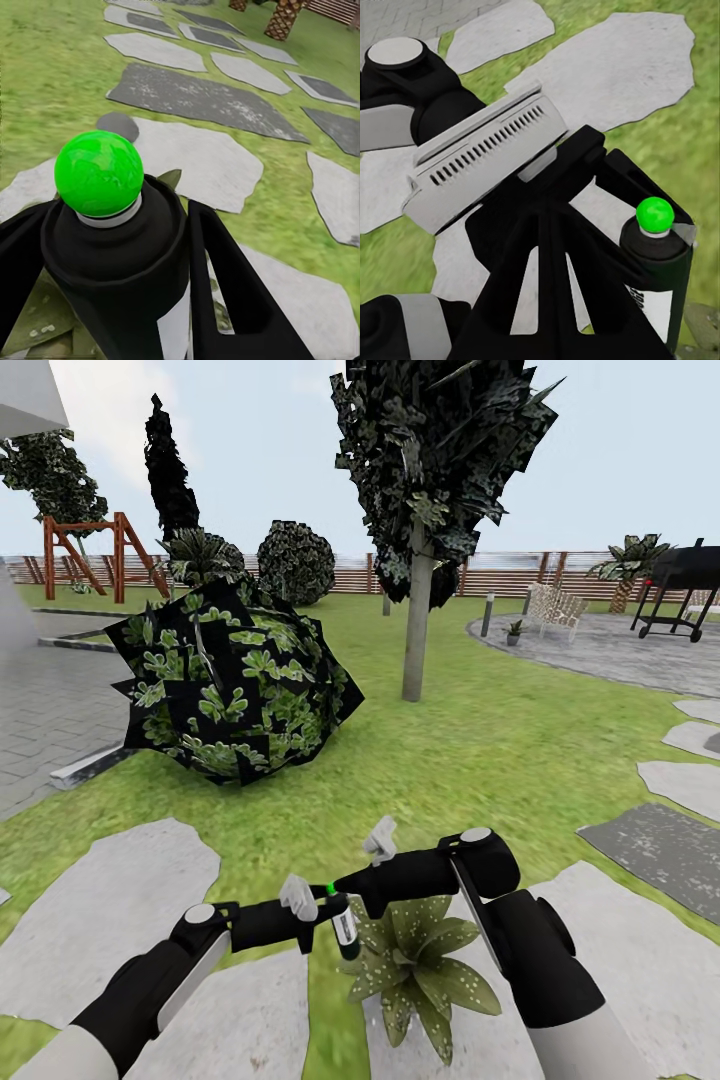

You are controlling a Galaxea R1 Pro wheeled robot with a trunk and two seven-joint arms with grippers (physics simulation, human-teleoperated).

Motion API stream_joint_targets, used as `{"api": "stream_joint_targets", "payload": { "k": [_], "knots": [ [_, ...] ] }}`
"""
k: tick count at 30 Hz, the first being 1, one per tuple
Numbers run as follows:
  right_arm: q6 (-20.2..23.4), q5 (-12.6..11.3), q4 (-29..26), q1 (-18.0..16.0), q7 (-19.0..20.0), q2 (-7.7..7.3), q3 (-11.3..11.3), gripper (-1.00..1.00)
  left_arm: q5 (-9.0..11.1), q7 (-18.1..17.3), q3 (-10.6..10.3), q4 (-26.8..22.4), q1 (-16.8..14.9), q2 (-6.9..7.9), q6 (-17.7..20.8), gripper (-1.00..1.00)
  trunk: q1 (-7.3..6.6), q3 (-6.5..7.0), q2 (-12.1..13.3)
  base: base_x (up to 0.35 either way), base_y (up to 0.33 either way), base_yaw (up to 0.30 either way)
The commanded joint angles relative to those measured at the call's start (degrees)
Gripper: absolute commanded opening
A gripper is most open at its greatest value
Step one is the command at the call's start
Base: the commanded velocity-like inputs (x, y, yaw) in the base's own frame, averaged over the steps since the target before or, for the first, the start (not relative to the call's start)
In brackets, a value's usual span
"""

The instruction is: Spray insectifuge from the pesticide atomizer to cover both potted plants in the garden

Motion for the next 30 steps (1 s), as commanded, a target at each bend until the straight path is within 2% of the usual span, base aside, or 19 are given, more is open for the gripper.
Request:
{"api": "stream_joint_targets", "payload": {
  "k": [1, 17, 22, 30],
  "knots": [
    [0.28, 0.54, -0.05, -0.04, 0.56, 0.00, -0.10, -1.00, 0.63, -0.08, -0.11, -0.08, 0.14, 0.26, 0.42, -1.00, -0.01, -0.06, -0.03, 0.000, 0.000, 0.000],
    [0.21, 0.66, -0.22, 0.03, 0.56, -0.10, -0.03, -1.00, 0.68, -1.73, 0.05, -0.33, 0.51, 0.64, 0.11, -1.00, -0.01, -0.06, -0.03, 0.000, 0.000, 0.000],
    [0.20, 0.74, -0.19, 0.02, 0.49, -0.01, 0.02, -1.00, 0.88, -1.70, 0.08, -3.14, 0.85, 0.73, 0.38, -1.00, -0.01, -0.06, -0.03, 0.000, 0.000, 0.000],
    [0.20, 0.72, -0.22, 0.02, 0.50, 0.02, -0.03, -1.00, 1.05, -1.68, 0.05, -4.77, 0.95, 0.75, 0.78, -1.00, -0.01, -0.06, -0.03, 0.000, 0.000, 0.000]
  ]
}}
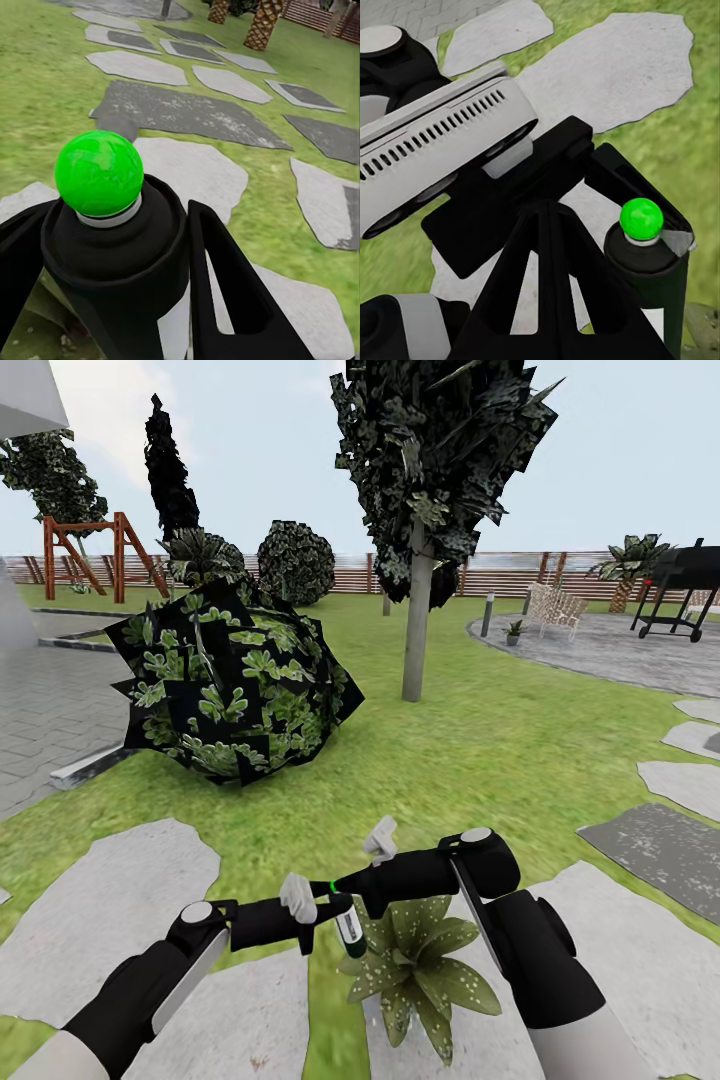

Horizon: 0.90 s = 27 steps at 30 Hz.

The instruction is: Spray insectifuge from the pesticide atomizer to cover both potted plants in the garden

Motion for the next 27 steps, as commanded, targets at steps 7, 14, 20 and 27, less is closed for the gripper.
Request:
{"api": "stream_joint_targets", "payload": {
  "k": [7, 14, 20, 27],
  "knots": [
    [0.27, 0.51, -0.06, -0.08, 0.62, -0.10, -0.12, -1.00, 0.63, -0.14, -0.17, -2.27, 1.06, 1.15, 0.45, -1.00, -0.01, -0.06, -0.03, 0.000, 0.000, 0.000],
    [0.27, 0.48, -0.08, -0.11, 0.63, -0.18, -0.24, -1.00, 0.62, -0.13, -0.13, -6.49, 2.61, 2.89, 0.55, -1.00, -0.01, -0.06, -0.03, 0.000, 0.000, 0.000],
    [0.27, 0.54, -0.07, -0.11, 0.63, -0.12, -0.26, -1.00, 0.66, -0.06, -0.17, -9.58, 3.82, 3.46, 0.71, -1.00, -0.01, -0.06, -0.03, 0.000, 0.000, 0.000],
    [0.27, 0.54, -0.06, -0.11, 0.63, -0.10, -0.27, -1.00, 0.18, 0.04, -0.43, -10.99, 3.90, 3.35, 0.80, -1.00, -0.01, -0.06, -0.03, 0.000, 0.000, 0.000]
  ]
}}
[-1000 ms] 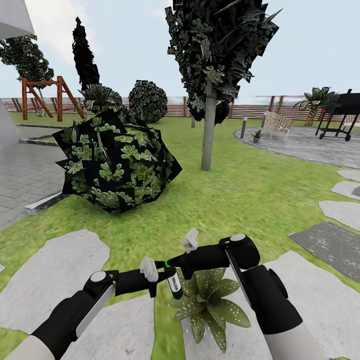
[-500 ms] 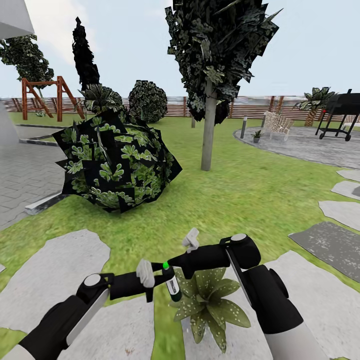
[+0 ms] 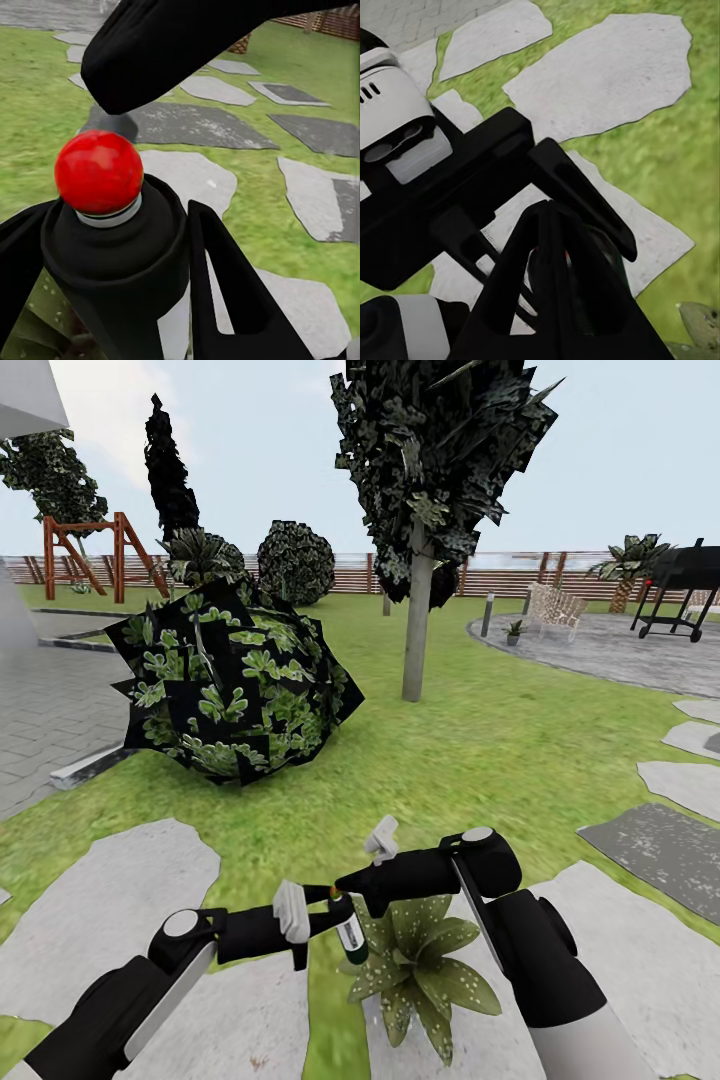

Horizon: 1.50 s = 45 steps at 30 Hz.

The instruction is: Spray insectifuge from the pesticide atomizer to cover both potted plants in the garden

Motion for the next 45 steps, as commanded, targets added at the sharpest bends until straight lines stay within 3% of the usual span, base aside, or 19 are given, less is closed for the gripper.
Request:
{"api": "stream_joint_targets", "payload": {
  "k": [1, 8, 18, 19, 21, 23, 24, 26, 29, 32, 34, 38, 40, 43, 44, 45],
  "knots": [
    [0.27, 0.60, -0.05, -0.04, 0.56, 0.04, -0.04, -1.00, 0.59, -0.05, -0.11, -0.10, -0.05, 0.04, 0.60, -1.00, -0.01, -0.06, -0.03, 0.000, 0.000, 0.000],
    [0.24, 0.45, -0.81, 0.00, 0.64, -0.19, -0.21, -1.00, 0.53, 0.44, 0.02, 0.95, 0.08, 0.20, 0.53, -1.00, -0.01, -0.06, -0.03, 0.000, 0.000, 0.000],
    [0.04, 0.42, -3.23, 0.03, 0.54, -0.43, -2.17, -1.00, 0.46, 0.88, 0.23, 2.88, 1.00, 2.25, 0.59, -1.00, -0.01, -0.06, -0.03, 0.000, 0.000, 0.000],
    [0.01, 0.42, -3.48, 0.04, 0.49, -0.44, -3.02, -1.00, 0.45, 1.23, 0.23, 3.37, 1.00, 2.33, 0.59, -1.00, -0.01, -0.06, -0.03, 0.000, 0.000, 0.000],
    [-0.13, 0.48, -3.75, 0.04, 0.14, -0.31, -7.71, -1.00, 0.69, 3.52, 0.45, 4.27, 1.09, 3.07, 1.18, -1.00, -0.01, -0.06, -0.03, 0.000, 0.000, 0.000],
    [-0.30, 0.50, -3.85, 0.04, -2.30, -0.22, -12.24, -1.00, 1.72, 5.28, 3.64, 4.45, 2.16, 3.73, 2.96, -1.00, -0.01, -0.06, -0.03, 0.000, 0.000, 0.000],
    [-0.46, 0.48, -3.86, 0.04, -6.01, -0.22, -15.49, 1.00, 2.47, 5.97, 7.21, 4.55, 3.29, 3.85, 4.25, -1.00, -0.01, -0.06, -0.03, 0.000, 0.000, 0.000],
    [-0.67, 0.42, -3.79, -0.01, -11.90, -0.28, -18.67, 1.00, 2.90, 6.86, 11.29, 4.61, 5.21, 4.05, 4.90, -1.00, -0.01, -0.06, -0.03, 0.000, 0.000, 0.000],
    [-0.97, 0.42, -3.76, -0.03, -17.68, -0.47, -20.67, 1.00, 3.03, 9.03, 16.81, 4.61, 7.52, 4.08, 5.07, -1.00, -0.01, -0.06, -0.03, 0.000, 0.000, 0.000],
    [-1.16, 0.64, -3.61, -0.04, -21.47, -0.58, -25.58, 1.00, 2.87, 15.20, 20.17, 4.59, 9.66, 4.04, 5.02, -1.00, -0.01, -0.06, -0.03, 0.000, 0.000, 0.000],
    [-1.20, 1.03, -3.25, -0.04, -23.72, -1.17, -27.80, 1.00, 2.82, 20.72, 20.78, 4.47, 10.15, 3.95, 4.96, -1.00, -0.01, -0.06, -0.03, 0.000, 0.000, 0.000],
    [-1.22, 1.81, -0.66, -0.04, -34.03, -4.72, -30.55, 1.00, 2.77, 28.05, 21.12, 4.21, 10.53, 3.63, 4.93, -1.00, -0.01, -0.06, -0.03, 0.000, 0.000, 0.000],
    [-1.28, 1.63, 1.65, -0.04, -36.23, -7.08, -32.86, 1.00, 2.75, 29.14, 21.19, 4.12, 10.68, 3.53, 4.92, -1.00, -0.01, -0.06, -0.03, 0.000, 0.000, 0.000],
    [-2.25, 1.47, 4.00, -0.04, -37.05, -9.17, -34.32, 1.00, 2.79, 29.55, 21.22, 4.02, 10.73, 3.47, 4.92, -1.00, -0.01, -0.06, -0.03, 0.000, 0.000, 0.000],
    [-5.02, 1.49, 5.45, 0.15, -37.08, -9.56, -34.57, 1.00, 2.82, 29.59, 21.21, 3.94, 10.74, 3.46, 4.92, -1.00, -0.01, -0.06, -0.03, 0.000, 0.000, 0.000],
    [-10.78, 1.48, 8.08, 1.15, -37.19, -9.89, -34.82, 1.00, 2.86, 29.59, 21.14, 3.81, 10.78, 3.45, 4.92, -1.00, -0.01, -0.06, -0.03, 0.000, 0.000, 0.000]
  ]
}}
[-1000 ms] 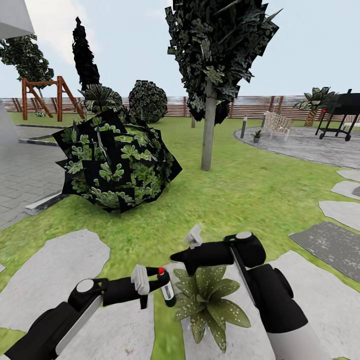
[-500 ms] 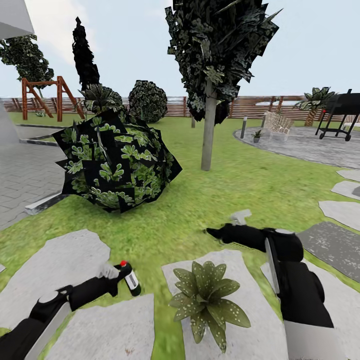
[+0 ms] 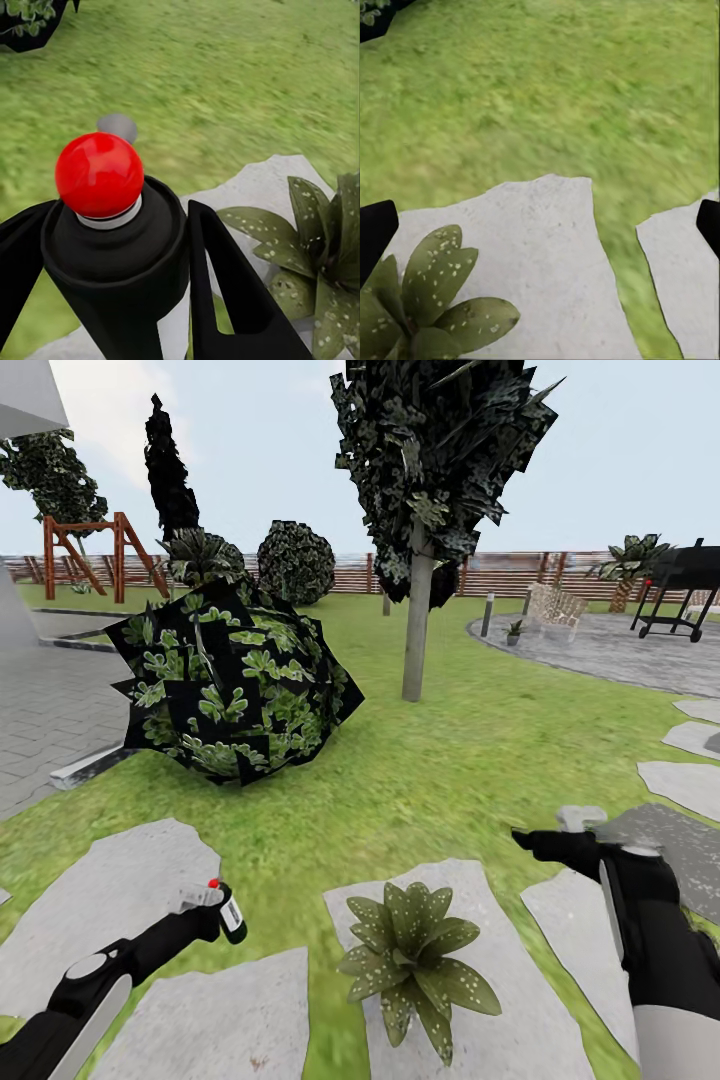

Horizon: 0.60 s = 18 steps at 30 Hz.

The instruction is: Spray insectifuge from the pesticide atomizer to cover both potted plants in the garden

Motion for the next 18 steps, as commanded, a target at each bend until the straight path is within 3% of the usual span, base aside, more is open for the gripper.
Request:
{"api": "stream_joint_targets", "payload": {
  "k": [1, 3, 5, 11, 18],
  "knots": [
    [-3.48, 0.49, 1.29, 0.53, 0.34, -0.11, -0.17, 1.00, 0.64, -0.10, -0.07, -0.17, -0.04, 0.03, 0.45, -1.00, -0.02, -0.05, -0.03, 0.000, 0.000, 0.000],
    [-8.58, 0.39, 2.80, 1.28, 0.20, -0.21, -0.31, 1.00, 0.65, -0.22, -0.10, -0.27, -0.01, 0.03, 0.45, -1.00, -0.02, -0.05, -0.03, 0.000, 0.000, 0.000],
    [-9.84, 0.36, 3.16, 1.49, 0.17, -0.24, -0.62, 1.00, 0.66, -0.22, -0.13, -0.30, -0.03, 0.03, 0.45, -1.00, -0.02, -0.05, -0.03, 0.000, 0.000, 0.000],
    [-10.38, 0.43, 3.84, 1.61, 0.06, -0.21, -1.41, 1.00, 0.70, -0.14, -0.18, -0.29, -0.04, 0.01, 0.45, -1.00, -0.02, -0.05, -0.03, 0.000, 0.000, 0.000],
    [-10.25, 1.09, 11.23, 3.52, -0.11, 1.30, -2.60, 1.00, 0.84, -0.63, -0.29, -0.31, -0.01, -0.07, -0.32, -1.00, -0.02, -0.05, -0.03, 0.000, 0.000, 0.000]
  ]
}}
